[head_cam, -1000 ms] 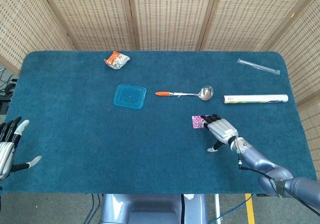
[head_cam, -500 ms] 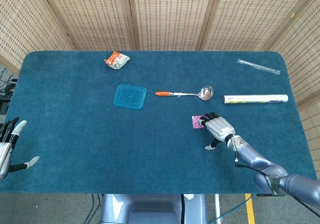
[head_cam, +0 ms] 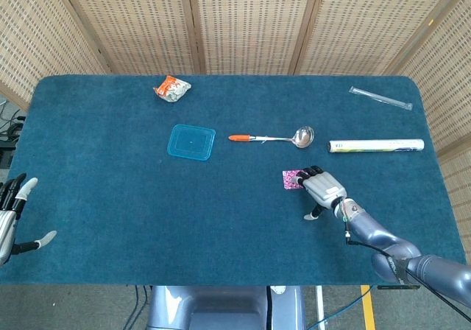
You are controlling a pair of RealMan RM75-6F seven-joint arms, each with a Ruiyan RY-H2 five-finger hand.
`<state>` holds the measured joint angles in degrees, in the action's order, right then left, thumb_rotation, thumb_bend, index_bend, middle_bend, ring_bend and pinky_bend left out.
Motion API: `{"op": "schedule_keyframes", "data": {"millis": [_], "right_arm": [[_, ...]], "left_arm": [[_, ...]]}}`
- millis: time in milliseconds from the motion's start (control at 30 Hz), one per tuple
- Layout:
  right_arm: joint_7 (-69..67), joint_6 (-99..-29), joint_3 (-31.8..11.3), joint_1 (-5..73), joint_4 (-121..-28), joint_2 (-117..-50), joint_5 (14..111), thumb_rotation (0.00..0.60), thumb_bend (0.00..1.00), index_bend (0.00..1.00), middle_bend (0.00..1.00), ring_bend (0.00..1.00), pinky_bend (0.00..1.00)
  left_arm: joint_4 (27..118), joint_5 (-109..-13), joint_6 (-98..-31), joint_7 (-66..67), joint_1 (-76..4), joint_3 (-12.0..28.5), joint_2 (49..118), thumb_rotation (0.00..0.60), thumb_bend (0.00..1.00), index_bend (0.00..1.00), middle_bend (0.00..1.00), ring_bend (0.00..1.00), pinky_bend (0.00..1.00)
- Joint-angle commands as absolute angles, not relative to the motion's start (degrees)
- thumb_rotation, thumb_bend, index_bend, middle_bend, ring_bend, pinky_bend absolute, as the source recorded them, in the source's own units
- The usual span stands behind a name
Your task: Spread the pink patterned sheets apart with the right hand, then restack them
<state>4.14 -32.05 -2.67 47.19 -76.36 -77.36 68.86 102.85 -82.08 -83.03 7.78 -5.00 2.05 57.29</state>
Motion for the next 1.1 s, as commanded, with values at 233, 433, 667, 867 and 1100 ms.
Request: {"op": "schedule_keyframes", "data": {"millis": [233,433,667,867,1100], "right_arm": [[5.06,-32.03,-2.06,47.15,-75.1,-77.88,68.51,0.502,0.0,0.14,0.12,0.0,0.0],[5.95,-32.12,-1.44,46.96,-74.35,-78.3,68.45,0.503,0.0,0.14,0.12,0.0,0.0],[6.76,-32.19,-1.02,46.8,-74.19,-78.36,68.16,0.501,0.0,0.14,0.12,0.0,0.0],[7.91,-32.27,-0.18,46.42,-75.42,-77.16,67.97,0.502,0.0,0.14,0.12,0.0,0.0],[8.78,-32.11,0.7,45.87,-76.4,-75.93,67.16,0.504,0.0,0.14,0.12,0.0,0.0]], "left_arm": [[103.11,-82.26,-83.22,8.0,-4.91,2.0,57.24,0.47,0.0,0.07,0.0,0.0,0.0],[103.26,-82.33,-83.28,8.14,-4.86,1.96,57.21,0.471,0.0,0.07,0.0,0.0,0.0],[103.36,-82.45,-83.51,8.17,-4.73,1.93,57.16,0.469,0.0,0.07,0.0,0.0,0.0],[103.42,-82.5,-83.31,8.32,-4.89,1.97,57.29,0.47,0.0,0.07,0.0,0.0,0.0],[103.48,-82.54,-83.13,8.58,-5.04,2.0,57.45,0.469,0.0,0.07,0.0,0.0,0.0]]}}
